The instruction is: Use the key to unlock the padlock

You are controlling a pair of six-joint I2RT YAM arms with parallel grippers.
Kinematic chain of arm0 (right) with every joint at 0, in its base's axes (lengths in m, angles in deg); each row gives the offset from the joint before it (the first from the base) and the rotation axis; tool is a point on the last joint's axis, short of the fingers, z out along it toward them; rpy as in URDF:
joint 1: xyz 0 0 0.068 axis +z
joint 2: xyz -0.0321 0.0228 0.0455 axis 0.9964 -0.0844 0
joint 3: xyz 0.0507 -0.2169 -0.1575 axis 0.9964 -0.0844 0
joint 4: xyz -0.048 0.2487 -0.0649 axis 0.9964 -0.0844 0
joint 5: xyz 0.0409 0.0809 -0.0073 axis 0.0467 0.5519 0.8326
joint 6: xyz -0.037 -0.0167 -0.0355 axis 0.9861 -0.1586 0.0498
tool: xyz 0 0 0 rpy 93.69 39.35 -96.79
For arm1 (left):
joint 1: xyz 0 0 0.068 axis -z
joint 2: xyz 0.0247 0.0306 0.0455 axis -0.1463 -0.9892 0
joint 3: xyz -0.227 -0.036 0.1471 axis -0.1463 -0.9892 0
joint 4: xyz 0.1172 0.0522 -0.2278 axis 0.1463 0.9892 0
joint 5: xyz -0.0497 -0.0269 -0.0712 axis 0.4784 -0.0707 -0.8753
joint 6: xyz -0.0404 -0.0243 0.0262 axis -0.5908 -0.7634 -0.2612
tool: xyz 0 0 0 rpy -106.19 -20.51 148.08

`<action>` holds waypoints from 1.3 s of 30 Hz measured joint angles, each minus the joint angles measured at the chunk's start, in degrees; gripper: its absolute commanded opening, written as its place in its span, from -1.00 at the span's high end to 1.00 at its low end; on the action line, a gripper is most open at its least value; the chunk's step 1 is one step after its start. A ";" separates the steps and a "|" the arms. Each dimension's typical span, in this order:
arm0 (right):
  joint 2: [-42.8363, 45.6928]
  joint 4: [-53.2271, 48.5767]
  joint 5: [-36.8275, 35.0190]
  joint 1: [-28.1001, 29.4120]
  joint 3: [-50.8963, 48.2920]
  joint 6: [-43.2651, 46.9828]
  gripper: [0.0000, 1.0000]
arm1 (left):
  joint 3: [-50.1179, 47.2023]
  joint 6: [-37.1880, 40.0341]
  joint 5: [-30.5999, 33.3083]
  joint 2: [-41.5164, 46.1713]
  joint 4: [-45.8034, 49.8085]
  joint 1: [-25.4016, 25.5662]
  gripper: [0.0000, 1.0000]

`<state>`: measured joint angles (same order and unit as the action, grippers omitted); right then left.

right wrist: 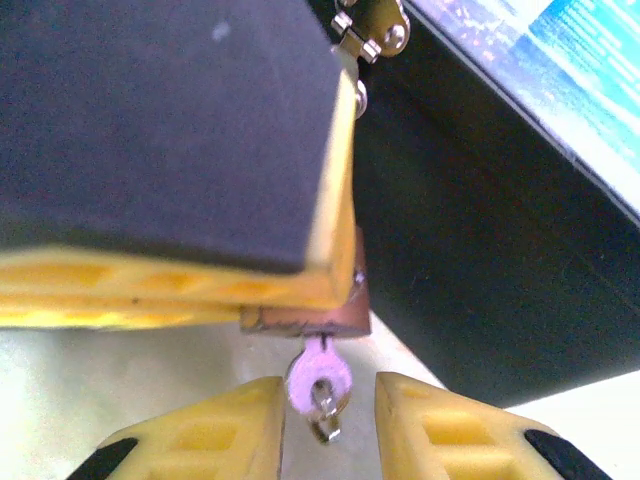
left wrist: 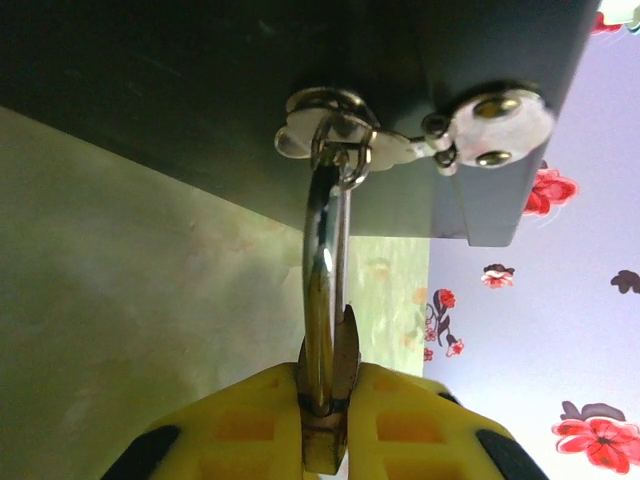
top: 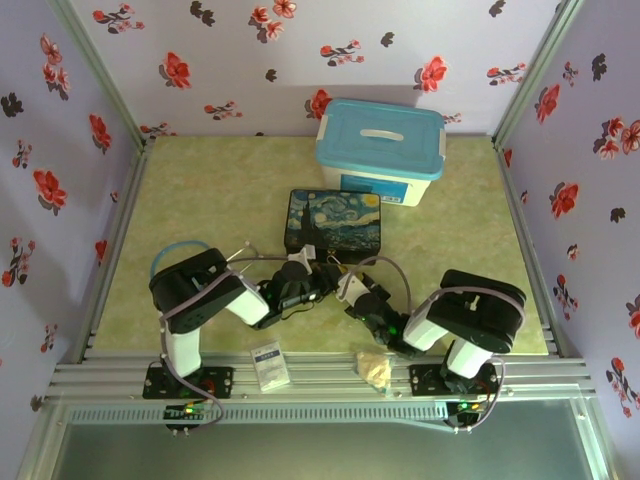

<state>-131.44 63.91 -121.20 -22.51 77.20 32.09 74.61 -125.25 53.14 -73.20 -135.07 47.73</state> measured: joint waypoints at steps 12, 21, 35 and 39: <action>-3.96 1.09 -0.98 0.07 3.19 1.64 0.93 | -0.44 0.57 0.68 1.27 1.90 -0.50 1.00; -0.35 -0.39 6.40 -2.38 1.36 -5.55 1.00 | -0.68 0.63 0.17 1.27 1.62 -0.48 1.00; 9.94 -13.11 25.11 -10.16 1.38 -20.31 0.39 | -1.20 0.61 -0.50 1.25 0.85 -0.48 1.00; 14.64 -17.51 26.08 -10.80 1.51 -22.16 0.06 | -2.14 0.85 -0.42 1.27 0.37 -0.98 1.00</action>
<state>-116.80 46.40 -95.13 -33.31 78.71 9.93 72.47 -124.40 52.73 -71.93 -134.70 46.75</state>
